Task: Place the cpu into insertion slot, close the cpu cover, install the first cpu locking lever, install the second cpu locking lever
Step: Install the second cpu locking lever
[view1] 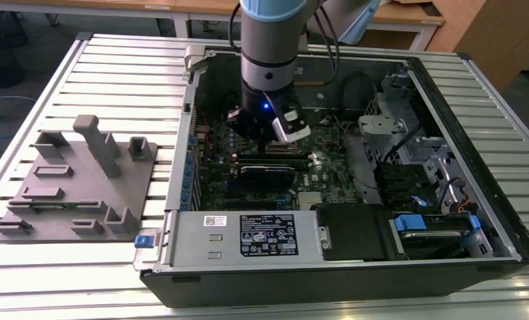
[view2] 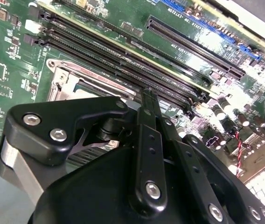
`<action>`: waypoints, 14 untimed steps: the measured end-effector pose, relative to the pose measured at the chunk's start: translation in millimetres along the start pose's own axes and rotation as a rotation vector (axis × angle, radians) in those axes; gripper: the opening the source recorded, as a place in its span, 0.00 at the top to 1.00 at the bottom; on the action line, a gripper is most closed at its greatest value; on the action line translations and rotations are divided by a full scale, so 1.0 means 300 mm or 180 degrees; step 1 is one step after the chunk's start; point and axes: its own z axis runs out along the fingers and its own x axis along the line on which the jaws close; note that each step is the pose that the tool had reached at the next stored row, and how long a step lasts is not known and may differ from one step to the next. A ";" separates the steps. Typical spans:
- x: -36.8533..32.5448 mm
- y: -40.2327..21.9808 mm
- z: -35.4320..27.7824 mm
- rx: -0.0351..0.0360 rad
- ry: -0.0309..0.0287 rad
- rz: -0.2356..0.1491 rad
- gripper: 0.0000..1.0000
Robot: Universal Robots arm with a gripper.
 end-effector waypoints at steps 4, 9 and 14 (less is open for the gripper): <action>0.005 -0.001 0.007 -0.0006 0.0001 0.0000 0.89; 0.013 -0.002 0.013 -0.0020 0.0001 0.0000 0.89; 0.017 -0.002 0.017 -0.0065 0.0004 0.0001 0.89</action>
